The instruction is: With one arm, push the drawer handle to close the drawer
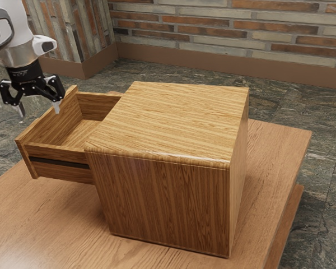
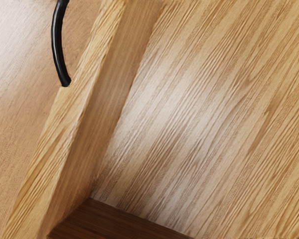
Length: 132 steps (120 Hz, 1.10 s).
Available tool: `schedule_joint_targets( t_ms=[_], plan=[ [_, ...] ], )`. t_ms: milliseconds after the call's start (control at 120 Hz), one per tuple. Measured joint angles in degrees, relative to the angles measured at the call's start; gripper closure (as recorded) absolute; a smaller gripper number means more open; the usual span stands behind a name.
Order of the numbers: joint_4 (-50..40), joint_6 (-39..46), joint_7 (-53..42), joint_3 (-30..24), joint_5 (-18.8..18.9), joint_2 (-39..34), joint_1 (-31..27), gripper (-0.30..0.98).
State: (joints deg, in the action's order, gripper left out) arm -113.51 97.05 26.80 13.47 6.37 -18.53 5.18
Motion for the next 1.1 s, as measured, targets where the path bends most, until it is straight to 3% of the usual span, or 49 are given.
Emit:
schedule_joint_targets(
  t_ms=[192, 333, 483, 667, 758, 917, 1100],
  plan=[
    [0.21, 0.23, -3.11, -1.51, 1.46, -1.17, 0.19, 0.00],
    [0.25, 0.23, -4.56, -1.28, 1.53, -6.02, -1.52, 0.00],
    [0.19, -1.03, 0.96, -1.02, 1.16, -7.63, -2.70, 0.01],
    [0.20, -1.88, 15.38, 2.66, -1.31, -7.19, -3.49, 0.43],
    [1.52, -2.02, 22.78, 2.50, -1.70, -4.58, -4.61, 0.58],
    [2.27, -1.17, 33.12, 2.51, -2.81, -0.90, -7.89, 0.70],
    [-5.56, 3.69, 40.35, 2.42, -3.10, -3.92, -12.04, 0.76]
  ],
)
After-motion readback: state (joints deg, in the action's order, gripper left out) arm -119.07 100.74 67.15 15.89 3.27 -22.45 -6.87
